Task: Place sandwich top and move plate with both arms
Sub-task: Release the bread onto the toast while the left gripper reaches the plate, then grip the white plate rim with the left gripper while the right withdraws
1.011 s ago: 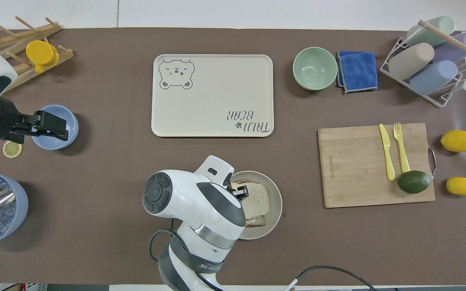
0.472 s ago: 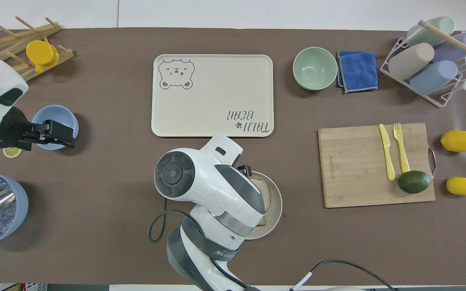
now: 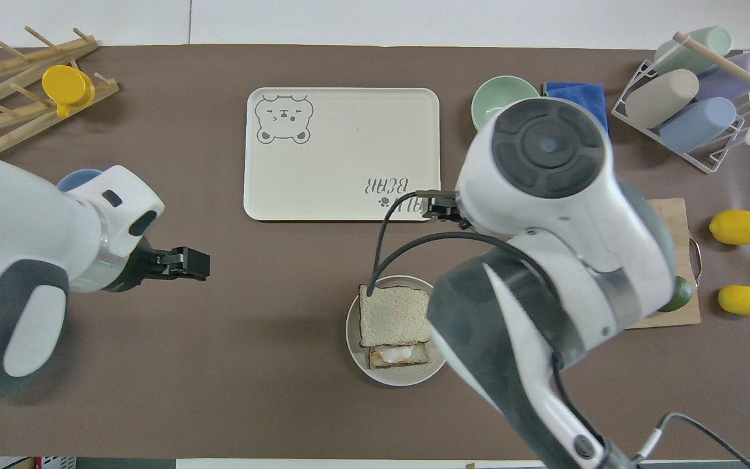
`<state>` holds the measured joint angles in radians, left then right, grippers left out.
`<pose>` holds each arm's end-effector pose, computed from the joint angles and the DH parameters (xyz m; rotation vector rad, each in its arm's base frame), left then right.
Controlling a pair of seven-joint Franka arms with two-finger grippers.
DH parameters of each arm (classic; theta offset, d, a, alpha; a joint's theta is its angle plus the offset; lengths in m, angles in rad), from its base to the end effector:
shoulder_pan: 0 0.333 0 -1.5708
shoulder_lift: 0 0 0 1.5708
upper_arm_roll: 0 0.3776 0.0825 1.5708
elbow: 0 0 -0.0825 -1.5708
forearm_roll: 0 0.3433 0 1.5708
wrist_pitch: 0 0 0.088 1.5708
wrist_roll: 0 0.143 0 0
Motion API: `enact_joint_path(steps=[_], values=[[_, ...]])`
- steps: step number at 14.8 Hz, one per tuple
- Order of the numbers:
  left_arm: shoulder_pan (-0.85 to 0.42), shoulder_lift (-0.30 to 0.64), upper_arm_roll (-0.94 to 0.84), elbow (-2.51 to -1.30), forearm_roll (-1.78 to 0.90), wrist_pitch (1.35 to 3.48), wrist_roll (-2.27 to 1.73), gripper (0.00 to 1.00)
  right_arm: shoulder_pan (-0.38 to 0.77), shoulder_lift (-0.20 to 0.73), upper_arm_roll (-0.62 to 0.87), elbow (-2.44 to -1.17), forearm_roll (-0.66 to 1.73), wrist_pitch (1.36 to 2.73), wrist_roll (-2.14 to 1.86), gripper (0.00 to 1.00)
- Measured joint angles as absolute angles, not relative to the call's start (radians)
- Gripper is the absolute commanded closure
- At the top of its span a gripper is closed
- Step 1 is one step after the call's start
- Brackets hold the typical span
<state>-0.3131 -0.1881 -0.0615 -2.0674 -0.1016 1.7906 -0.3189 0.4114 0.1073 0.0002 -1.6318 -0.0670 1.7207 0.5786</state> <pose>0.4023 -0.1734 0.5438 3.0851 -0.0425 -0.1744 0.5168 0.2162 0.5791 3.0652 -0.2402 0.0234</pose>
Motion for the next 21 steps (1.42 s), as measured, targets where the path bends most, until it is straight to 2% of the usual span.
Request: enact_joint_path(steps=[5,9,16,19,21], values=[[-0.540,-0.207,-0.067,-2.294,-0.156,2.070,-0.453,0.00,0.135,0.024,-0.008,-1.634,-0.024,1.530,0.286,0.00],[-0.634,-0.184,-0.067,-2.445,-0.236,2.306,-0.500,0.04,0.016,-0.006,-0.012,-1.634,-0.023,1.508,0.106,0.00],[-0.716,-0.053,-0.065,-2.469,-0.315,2.512,-0.505,0.29,0.092,-0.030,-0.077,-1.666,-0.023,1.503,0.088,0.00],[-0.730,-0.021,-0.065,-2.469,-0.315,2.548,-0.508,0.35,0.097,-0.041,-0.114,-1.681,-0.023,1.503,0.059,0.00],[-0.730,-0.019,-0.065,-2.469,-0.321,2.553,-0.508,0.47,0.097,-0.041,-0.136,-1.682,-0.023,1.510,0.048,0.00]])
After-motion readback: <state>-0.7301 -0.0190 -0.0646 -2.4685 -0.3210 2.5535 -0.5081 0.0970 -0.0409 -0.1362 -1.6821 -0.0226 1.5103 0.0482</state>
